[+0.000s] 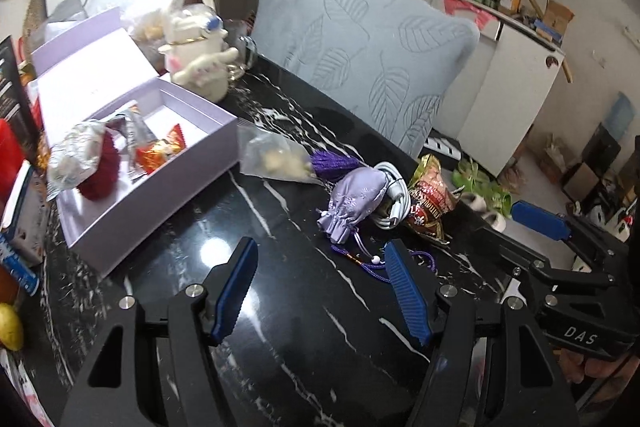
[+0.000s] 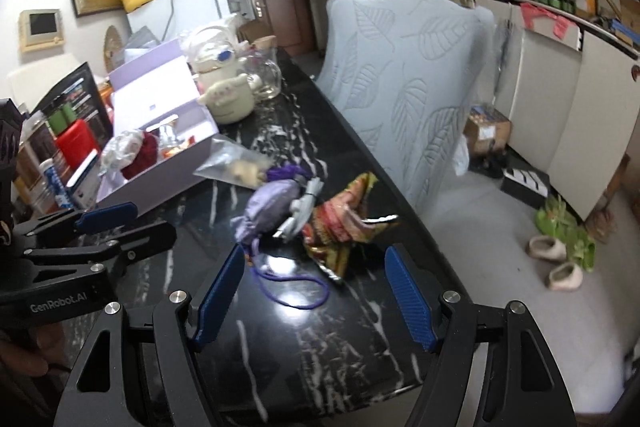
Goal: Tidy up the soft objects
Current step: 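Grasp the gold patterned snack bag with the right gripper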
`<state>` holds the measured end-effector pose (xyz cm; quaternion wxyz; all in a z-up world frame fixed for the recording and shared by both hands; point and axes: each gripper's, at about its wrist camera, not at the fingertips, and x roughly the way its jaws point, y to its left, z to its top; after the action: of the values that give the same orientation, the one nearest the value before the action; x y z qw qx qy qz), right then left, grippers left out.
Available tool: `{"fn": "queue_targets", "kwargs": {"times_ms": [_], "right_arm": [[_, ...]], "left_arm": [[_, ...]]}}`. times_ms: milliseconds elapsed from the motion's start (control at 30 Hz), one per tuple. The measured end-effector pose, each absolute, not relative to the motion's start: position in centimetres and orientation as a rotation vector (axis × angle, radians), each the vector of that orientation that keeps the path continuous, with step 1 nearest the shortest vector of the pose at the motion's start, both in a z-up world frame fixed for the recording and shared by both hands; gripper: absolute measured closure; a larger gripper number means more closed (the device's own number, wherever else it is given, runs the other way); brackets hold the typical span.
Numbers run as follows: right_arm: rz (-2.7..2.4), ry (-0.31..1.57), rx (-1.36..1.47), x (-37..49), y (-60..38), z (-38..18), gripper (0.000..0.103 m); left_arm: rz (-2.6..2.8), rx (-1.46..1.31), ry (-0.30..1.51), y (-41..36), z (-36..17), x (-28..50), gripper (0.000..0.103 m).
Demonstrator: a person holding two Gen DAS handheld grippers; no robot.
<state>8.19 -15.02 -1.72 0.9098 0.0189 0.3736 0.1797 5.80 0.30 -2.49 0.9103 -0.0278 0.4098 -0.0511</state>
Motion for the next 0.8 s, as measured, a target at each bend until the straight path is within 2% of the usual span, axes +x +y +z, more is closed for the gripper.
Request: {"fn": "queue_targets", "kwargs": {"times_ms": [800], "right_arm": [[0.358, 0.879, 0.117, 14.5, -17.6, -5.9, 0.029]], "left_arm": [[-0.194, -0.004, 0.920, -2.3, -6.8, 14.1, 0.037]]}}
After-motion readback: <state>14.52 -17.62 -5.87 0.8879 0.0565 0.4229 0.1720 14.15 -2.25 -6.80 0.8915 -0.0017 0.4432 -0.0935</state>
